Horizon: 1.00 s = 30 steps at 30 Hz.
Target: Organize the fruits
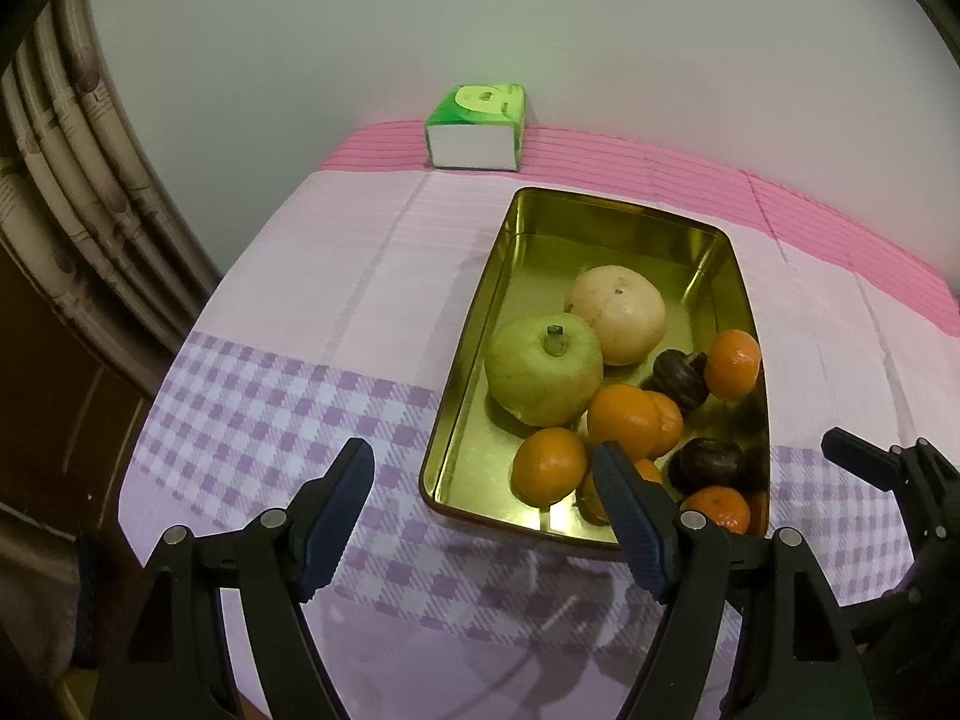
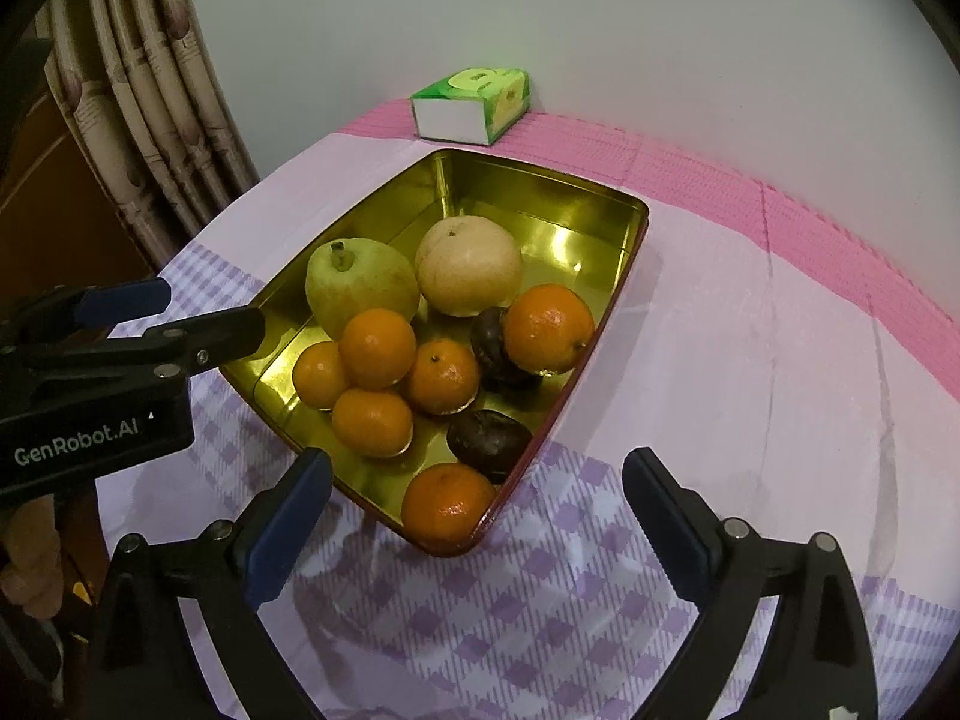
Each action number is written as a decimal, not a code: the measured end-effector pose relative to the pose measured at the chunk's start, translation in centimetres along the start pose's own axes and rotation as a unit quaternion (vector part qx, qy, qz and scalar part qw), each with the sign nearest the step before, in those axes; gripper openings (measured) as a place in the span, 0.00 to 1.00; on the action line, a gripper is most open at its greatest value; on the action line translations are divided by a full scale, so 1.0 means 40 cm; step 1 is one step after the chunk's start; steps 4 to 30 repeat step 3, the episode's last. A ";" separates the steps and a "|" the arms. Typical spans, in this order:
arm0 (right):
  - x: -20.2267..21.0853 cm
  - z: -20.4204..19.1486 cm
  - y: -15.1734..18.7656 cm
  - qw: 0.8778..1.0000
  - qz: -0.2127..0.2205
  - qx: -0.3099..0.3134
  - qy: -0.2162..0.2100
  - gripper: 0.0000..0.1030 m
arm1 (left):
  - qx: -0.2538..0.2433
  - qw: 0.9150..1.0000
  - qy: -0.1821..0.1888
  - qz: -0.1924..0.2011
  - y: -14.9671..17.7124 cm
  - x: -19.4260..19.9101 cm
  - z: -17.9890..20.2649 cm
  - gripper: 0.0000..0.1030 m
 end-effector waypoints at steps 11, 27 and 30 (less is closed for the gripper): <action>0.000 0.004 0.000 1.000 0.000 -0.002 0.003 0.94 | -0.002 1.000 0.002 0.001 0.001 0.002 0.004 0.74; 0.000 0.004 0.000 1.000 0.000 -0.002 0.003 0.94 | -0.002 1.000 0.002 0.001 0.001 0.002 0.004 0.74; 0.000 0.004 0.000 1.000 0.000 -0.002 0.003 0.94 | -0.002 1.000 0.002 0.001 0.001 0.002 0.004 0.74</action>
Point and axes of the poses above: each gripper's, at about its wrist camera, not at the fingertips, and x roughly against the way its jaws point, z to its right, y to its underside, the point moved 9 cm from there along -x, roughly the way its jaws point, and after that the axes turned 4 degrees about x, right-handed, at the moved point
